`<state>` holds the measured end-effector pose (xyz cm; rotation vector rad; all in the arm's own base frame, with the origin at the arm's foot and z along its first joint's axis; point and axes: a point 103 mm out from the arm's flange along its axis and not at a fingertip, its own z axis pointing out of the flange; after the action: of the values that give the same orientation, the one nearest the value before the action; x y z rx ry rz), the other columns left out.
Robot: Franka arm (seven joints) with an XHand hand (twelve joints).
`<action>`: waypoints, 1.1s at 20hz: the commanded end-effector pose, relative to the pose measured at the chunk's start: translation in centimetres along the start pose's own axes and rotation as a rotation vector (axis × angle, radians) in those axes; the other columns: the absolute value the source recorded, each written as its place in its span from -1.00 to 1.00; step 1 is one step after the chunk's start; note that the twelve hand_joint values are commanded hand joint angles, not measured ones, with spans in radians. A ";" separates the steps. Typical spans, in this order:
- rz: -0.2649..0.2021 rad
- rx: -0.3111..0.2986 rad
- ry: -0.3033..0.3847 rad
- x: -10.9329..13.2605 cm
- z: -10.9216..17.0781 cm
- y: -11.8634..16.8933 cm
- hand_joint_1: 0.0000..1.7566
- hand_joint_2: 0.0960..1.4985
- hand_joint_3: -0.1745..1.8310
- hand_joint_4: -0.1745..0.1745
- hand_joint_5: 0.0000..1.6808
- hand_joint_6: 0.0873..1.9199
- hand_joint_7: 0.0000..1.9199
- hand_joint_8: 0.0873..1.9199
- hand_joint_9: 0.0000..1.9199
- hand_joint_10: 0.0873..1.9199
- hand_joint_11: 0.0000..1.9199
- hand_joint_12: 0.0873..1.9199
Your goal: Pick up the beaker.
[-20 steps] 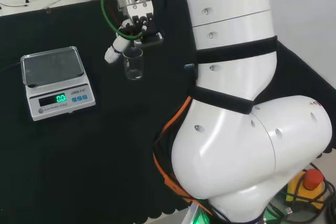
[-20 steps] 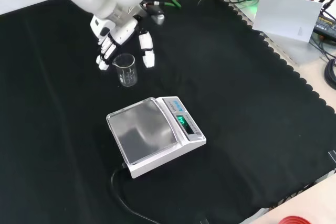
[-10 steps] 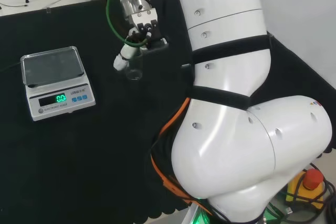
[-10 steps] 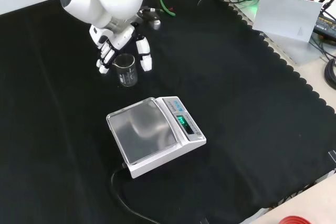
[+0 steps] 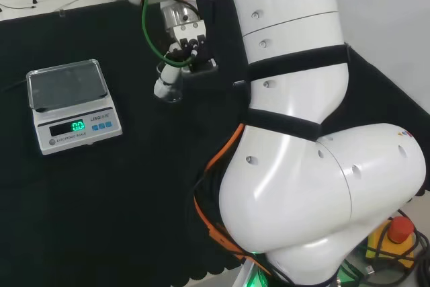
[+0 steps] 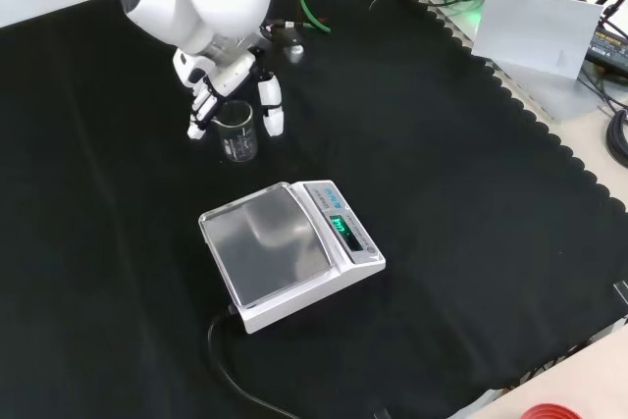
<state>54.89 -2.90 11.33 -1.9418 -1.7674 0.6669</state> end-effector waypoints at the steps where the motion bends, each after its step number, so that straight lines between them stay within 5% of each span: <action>1: 0.023 -0.145 0.043 2.7 0.1 0.0 -0.15 -0.16 -0.78 0.55 -0.78 -1.00 -0.74 -0.29 -0.38 -0.22 -0.48 0.42; 4: 0.046 -0.250 0.074 3.4 -0.1 -0.1 0.02 -0.13 -0.74 0.48 -0.49 -0.96 -0.43 -0.16 -0.09 -0.31 -0.17 0.24; 7: 0.073 -0.343 0.106 3.0 -0.3 -0.6 0.21 -0.20 -0.53 0.26 -0.16 -0.32 -0.12 0.04 0.32 -0.50 0.28 -0.07; 8: 0.085 -0.366 0.108 3.5 -0.3 -0.4 0.25 -0.24 -0.44 0.09 -0.06 -0.19 -0.03 0.10 0.43 -0.53 0.42 -0.17; 10: 0.098 -0.396 0.111 3.7 -0.3 -0.4 0.34 -0.18 -0.26 -0.41 0.42 -0.35 0.17 0.19 0.58 -0.55 0.69 -0.37; 12: 0.099 -0.402 0.113 3.8 -0.5 -0.4 0.37 -0.21 -0.20 -0.78 0.52 -0.42 0.22 0.21 0.61 -0.53 0.76 -0.44; 14: 0.092 -0.414 0.113 3.9 -1.0 -0.8 0.38 -0.23 -0.18 -0.95 0.55 -0.44 0.25 0.22 0.62 -0.52 0.78 -0.47; 22: 0.051 -0.481 0.121 4.1 -4.6 -3.0 0.38 -0.26 -0.13 -1.00 0.56 -0.43 0.29 0.21 0.62 -0.50 0.77 -0.51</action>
<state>55.59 0.77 14.08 -2.2857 -1.9010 0.1938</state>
